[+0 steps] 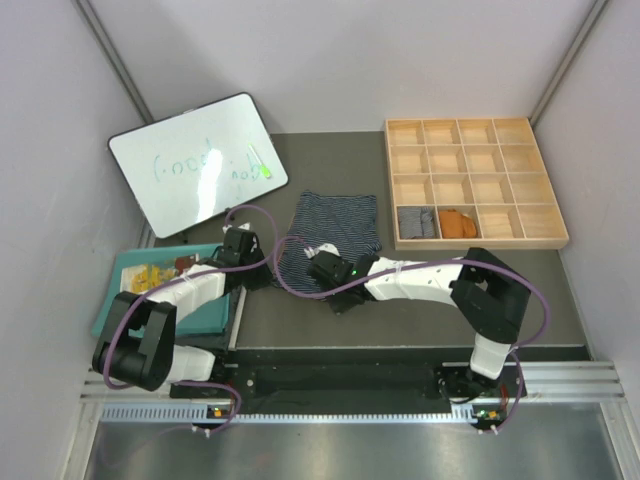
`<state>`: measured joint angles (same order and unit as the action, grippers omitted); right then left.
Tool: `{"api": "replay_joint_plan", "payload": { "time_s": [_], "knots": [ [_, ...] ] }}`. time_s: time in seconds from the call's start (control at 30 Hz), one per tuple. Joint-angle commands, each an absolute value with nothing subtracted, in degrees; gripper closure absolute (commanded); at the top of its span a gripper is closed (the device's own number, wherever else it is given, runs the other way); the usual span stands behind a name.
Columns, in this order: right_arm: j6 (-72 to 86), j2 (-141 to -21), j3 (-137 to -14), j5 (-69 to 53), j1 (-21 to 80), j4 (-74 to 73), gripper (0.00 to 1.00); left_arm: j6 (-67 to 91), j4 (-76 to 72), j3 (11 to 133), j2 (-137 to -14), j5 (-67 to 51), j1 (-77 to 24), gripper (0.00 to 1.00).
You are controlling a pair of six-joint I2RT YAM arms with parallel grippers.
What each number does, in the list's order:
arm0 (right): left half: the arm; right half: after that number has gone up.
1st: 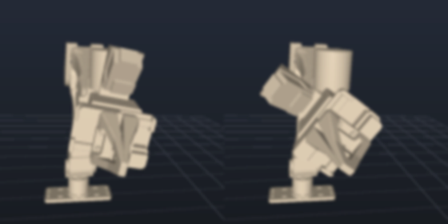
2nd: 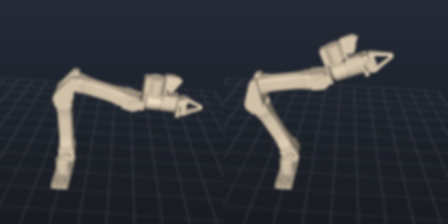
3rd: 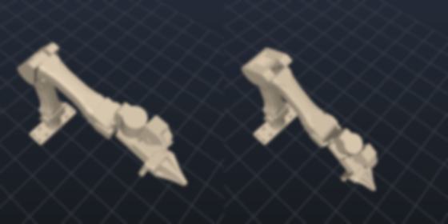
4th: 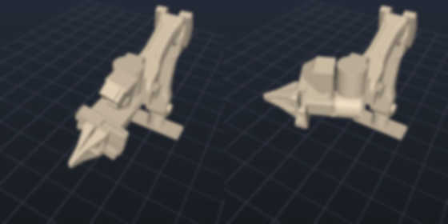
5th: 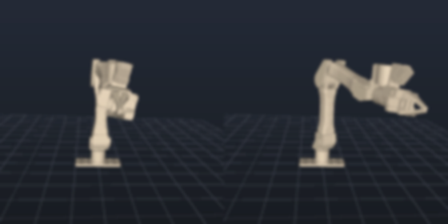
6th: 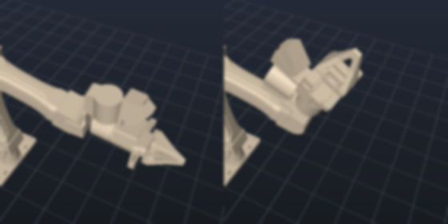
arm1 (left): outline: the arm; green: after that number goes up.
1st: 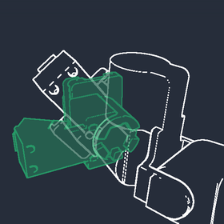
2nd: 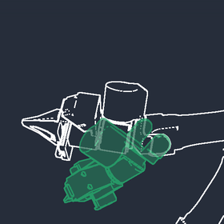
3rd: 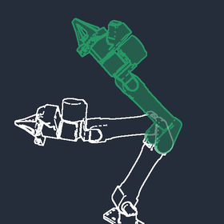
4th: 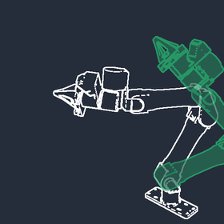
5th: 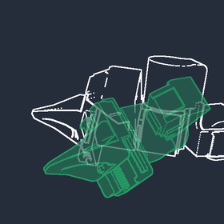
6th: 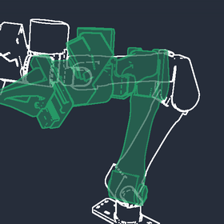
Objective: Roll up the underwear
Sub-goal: Move the underwear to the center of the board, then fold the underwear at the center of the board.
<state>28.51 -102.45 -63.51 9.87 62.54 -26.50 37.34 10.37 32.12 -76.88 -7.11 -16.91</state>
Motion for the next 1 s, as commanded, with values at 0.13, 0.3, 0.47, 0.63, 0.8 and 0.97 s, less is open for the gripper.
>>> {"api": "replay_joint_plan", "payload": {
  "time_s": [0.13, 0.3, 0.47, 0.63, 0.8, 0.97],
  "knots": [
    [26.19, -92.03, -62.50, 14.59, 65.39, -40.69, 0.64, 36.21, 14.15, 31.73, -73.04, -6.59, -16.79, 1.00],
    [26.37, -90.18, -59.68, 12.66, 67.32, -35.08, 0.54, 36.74, 14.68, 30.50, -70.49, -7.91, -16.79, 1.00],
    [27.24, -92.18, -59.15, 12.74, 68.47, -27.70, 0.50, 36.83, 15.64, 30.06, -69.17, -6.77, -16.70, 1.00],
    [28.39, -97.02, -59.33, 15.12, 68.47, -24.96, 0.50, 36.83, 15.73, 30.41, -69.78, -7.64, -16.79, 1.00],
    [28.04, -100.45, -59.33, 16.17, 68.47, -23.65, 0.50, 36.83, 16.17, 30.67, -69.52, -7.47, -16.79, 1.00],
    [26.90, -102.30, -59.85, 18.28, 68.47, -22.85, 0.56, 36.74, 16.61, 30.76, -69.08, -7.21, -16.70, 1.00]
  ]
}}
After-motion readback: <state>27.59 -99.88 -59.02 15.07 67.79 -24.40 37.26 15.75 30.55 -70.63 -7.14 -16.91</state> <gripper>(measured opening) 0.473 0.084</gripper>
